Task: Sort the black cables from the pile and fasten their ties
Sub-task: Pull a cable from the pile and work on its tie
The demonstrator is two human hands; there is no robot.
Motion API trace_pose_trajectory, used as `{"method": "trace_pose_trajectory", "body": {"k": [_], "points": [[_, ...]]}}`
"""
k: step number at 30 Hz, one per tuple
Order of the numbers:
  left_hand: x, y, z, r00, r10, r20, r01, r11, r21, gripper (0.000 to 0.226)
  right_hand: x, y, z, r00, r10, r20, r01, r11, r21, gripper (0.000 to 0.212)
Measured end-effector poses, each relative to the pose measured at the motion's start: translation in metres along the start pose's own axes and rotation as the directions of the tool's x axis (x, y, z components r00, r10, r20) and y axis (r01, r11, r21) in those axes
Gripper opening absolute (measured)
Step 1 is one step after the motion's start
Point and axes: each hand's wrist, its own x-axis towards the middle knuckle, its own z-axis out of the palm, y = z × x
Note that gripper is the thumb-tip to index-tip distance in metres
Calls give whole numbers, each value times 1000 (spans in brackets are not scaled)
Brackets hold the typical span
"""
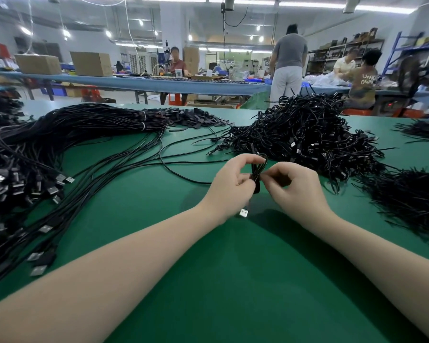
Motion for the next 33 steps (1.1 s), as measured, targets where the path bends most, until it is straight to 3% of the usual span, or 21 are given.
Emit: {"method": "trace_pose_trajectory", "body": {"k": [5, 10, 13, 17, 19, 21, 23, 26, 30, 33], "points": [[1, -4, -2, 997, 71, -13, -70, 996, 55, 60, 2, 1, -4, 976, 201, 80, -216, 940, 263, 11], [5, -6, -7, 984, 145, -103, -116, 962, 247, 28, 5, 0, -9, 978, 108, 177, -157, 944, 290, 21], [6, -5, -6, 969, 199, -149, -141, 934, 329, 21, 8, 0, -10, 995, 39, 91, -53, 986, 159, 25], [4, -2, -2, 982, 40, -187, -24, 996, 88, 8, 4, -7, -7, 969, -232, -81, 221, 968, -120, 13], [6, 0, -3, 984, -79, -163, 75, 997, -27, 22, 3, -6, -8, 922, -379, -79, 356, 910, -212, 8], [7, 2, -6, 971, -237, -38, 224, 951, -213, 33, 2, -3, -9, 879, -475, -47, 440, 844, -307, 8], [9, 5, -11, 944, -324, 61, 327, 899, -291, 22, 1, 1, -9, 881, -472, -32, 438, 839, -323, 9], [8, 7, -13, 942, -310, 129, 336, 884, -324, 37, 2, 5, -11, 927, -372, -51, 352, 908, -228, 8], [6, 4, -9, 952, -278, 129, 305, 903, -303, 39, 0, 7, -8, 958, -284, -41, 275, 948, -159, 18], [6, -1, -9, 978, -199, 62, 208, 954, -217, 41, 0, 6, -6, 963, -268, -41, 260, 955, -144, 15]]}}
